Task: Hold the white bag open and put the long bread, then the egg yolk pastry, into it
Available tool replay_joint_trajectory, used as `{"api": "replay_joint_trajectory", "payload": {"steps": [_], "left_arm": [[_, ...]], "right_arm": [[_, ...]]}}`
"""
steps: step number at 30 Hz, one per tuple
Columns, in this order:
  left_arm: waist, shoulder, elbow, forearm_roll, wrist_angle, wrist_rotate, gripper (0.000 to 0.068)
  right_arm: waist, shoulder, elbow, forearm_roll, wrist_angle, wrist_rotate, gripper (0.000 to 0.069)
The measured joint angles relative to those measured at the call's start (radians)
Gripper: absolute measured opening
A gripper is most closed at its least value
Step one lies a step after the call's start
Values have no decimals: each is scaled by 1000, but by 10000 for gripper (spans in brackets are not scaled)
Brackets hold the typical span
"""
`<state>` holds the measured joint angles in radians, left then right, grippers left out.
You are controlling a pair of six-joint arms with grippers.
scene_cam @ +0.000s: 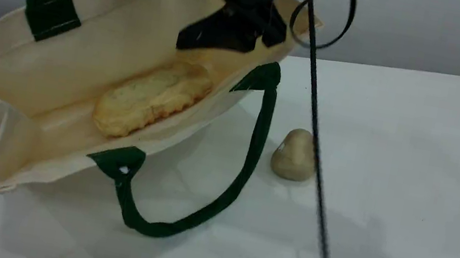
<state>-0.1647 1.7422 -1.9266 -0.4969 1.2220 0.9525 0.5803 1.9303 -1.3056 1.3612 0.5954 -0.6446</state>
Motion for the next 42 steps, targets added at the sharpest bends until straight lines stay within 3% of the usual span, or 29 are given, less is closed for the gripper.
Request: {"api": "replay_joint_trajectory", "payload": {"steps": [13, 27, 34, 42], "left_arm": [[0, 0, 0, 3, -1, -1, 80], [0, 0, 0, 3, -1, -1, 80], [0, 0, 0, 3, -1, -1, 80], [0, 0, 0, 3, -1, 0, 80]], "right_arm": [[-121, -166, -9, -275, 72, 25, 592], [-342, -191, -9, -700, 76, 130, 592], [-350, -144, -8, -869, 53, 130, 591], [-350, -30, -8, -871, 46, 130, 591]]}}
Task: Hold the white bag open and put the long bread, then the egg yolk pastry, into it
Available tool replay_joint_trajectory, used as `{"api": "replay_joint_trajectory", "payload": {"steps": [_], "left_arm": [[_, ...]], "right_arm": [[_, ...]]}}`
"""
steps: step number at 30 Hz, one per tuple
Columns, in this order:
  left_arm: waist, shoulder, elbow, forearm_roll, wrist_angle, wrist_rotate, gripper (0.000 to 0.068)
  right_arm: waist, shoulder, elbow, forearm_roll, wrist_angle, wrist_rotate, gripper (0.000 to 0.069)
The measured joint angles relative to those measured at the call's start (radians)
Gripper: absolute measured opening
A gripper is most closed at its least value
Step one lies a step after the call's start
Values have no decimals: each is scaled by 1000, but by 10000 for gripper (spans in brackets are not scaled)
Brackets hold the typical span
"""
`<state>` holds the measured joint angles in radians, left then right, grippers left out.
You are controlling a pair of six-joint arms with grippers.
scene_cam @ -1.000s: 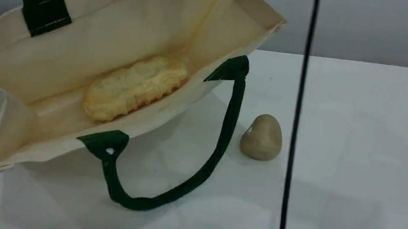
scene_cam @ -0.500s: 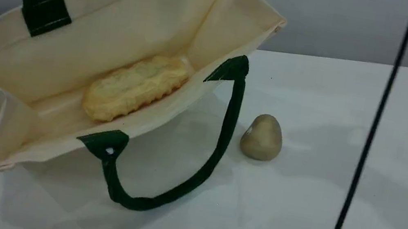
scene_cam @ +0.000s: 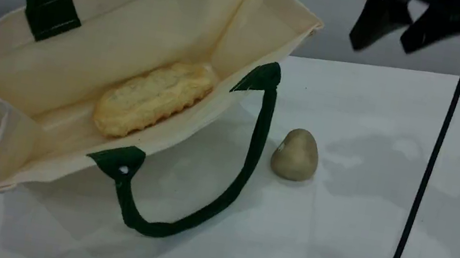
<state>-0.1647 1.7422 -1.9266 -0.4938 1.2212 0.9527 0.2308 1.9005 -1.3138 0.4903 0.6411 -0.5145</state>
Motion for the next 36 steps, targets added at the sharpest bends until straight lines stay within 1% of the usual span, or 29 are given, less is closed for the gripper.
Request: {"api": "replay_joint_trajectory", "payload": {"steps": [6, 10, 28, 36], "left_arm": [[0, 0, 0, 0, 0, 0, 80], [0, 0, 0, 0, 0, 0, 80], [0, 0, 0, 19, 0, 3, 80], [0, 0, 0, 19, 0, 3, 80]], "right_arm": [[0, 82, 0, 10, -6, 0, 591], [3, 124, 0, 63, -4, 1, 591], [95, 264, -1, 198, -48, -10, 591], [151, 265, -1, 210, -141, -10, 591]]}}
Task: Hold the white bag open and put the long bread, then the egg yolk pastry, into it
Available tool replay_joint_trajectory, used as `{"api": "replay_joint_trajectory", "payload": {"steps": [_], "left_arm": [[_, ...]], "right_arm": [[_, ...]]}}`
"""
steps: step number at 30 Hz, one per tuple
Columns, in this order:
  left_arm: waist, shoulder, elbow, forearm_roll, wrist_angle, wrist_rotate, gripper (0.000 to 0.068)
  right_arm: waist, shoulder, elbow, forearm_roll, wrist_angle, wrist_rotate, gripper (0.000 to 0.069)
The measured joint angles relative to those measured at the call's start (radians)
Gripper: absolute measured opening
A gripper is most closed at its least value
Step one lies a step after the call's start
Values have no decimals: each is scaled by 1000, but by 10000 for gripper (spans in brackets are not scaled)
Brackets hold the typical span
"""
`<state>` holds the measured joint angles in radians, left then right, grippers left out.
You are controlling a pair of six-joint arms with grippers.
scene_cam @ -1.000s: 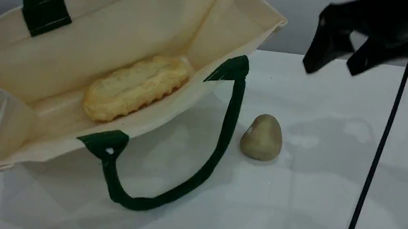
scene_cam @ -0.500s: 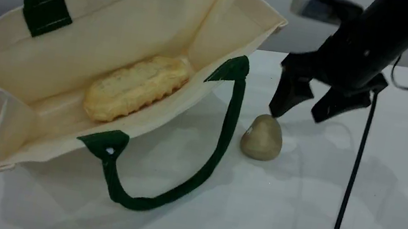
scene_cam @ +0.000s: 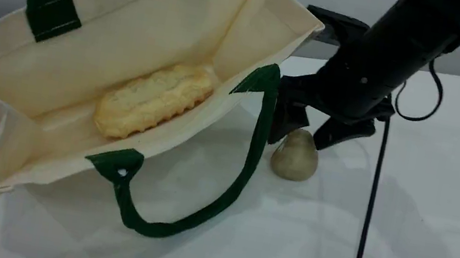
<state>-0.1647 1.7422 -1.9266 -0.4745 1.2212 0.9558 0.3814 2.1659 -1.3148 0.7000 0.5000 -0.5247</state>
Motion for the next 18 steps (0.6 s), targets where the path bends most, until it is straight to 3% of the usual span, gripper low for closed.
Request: {"api": "replay_joint_trajectory", "payload": {"steps": [18], "left_arm": [[0, 0, 0, 0, 0, 0, 80]], "right_arm": [[-1, 35, 0, 4, -52, -3, 591]]}}
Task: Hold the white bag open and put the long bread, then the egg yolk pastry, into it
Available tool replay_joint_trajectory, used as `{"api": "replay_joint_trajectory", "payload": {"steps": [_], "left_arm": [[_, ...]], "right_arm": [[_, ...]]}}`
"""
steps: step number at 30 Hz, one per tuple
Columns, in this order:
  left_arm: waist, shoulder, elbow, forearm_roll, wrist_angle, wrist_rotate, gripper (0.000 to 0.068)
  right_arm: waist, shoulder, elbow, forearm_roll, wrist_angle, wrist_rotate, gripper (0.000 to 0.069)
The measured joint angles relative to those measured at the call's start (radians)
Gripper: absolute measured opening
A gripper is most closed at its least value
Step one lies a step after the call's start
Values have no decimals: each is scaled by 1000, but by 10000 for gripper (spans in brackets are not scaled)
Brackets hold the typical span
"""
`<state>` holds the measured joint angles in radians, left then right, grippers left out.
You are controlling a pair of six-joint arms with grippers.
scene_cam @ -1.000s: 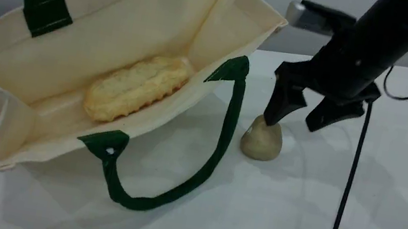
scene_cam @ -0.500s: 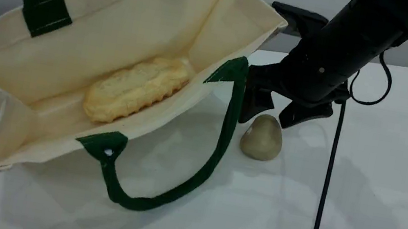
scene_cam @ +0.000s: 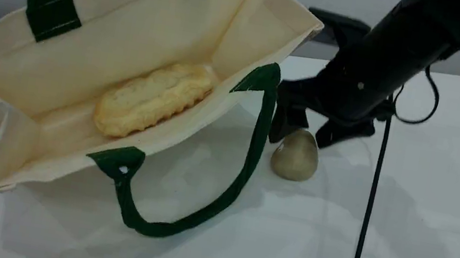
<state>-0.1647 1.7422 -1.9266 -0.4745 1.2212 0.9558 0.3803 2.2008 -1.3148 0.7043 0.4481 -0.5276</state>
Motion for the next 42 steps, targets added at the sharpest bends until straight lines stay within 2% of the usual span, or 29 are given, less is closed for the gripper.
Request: {"api": "replay_joint_trajectory", "payload": {"steps": [6, 9, 12, 17, 19, 23, 29, 33, 42], "left_arm": [[0, -1, 0, 0, 0, 0, 80], [0, -1, 0, 0, 0, 0, 80], [0, -1, 0, 0, 0, 0, 80], [0, -1, 0, 0, 0, 0, 80], [0, -1, 0, 0, 0, 0, 80], [0, -1, 0, 0, 0, 0, 80], [0, -1, 0, 0, 0, 0, 80], [0, -1, 0, 0, 0, 0, 80], [0, -1, 0, 1, 0, 2, 80]], "right_arm": [[0, 36, 0, 16, -6, 0, 591], [-1, 36, 0, 17, -5, 0, 568], [-1, 36, 0, 18, -5, 2, 493], [-1, 36, 0, 21, 5, 2, 282], [0, 36, 0, 21, 9, 2, 230], [-1, 36, 0, 20, 9, 2, 225], [-23, 23, 0, -87, 20, 10, 225], [-90, -8, 2, -121, 30, 81, 221], [-276, -127, 1, -110, 159, 83, 216]]}}
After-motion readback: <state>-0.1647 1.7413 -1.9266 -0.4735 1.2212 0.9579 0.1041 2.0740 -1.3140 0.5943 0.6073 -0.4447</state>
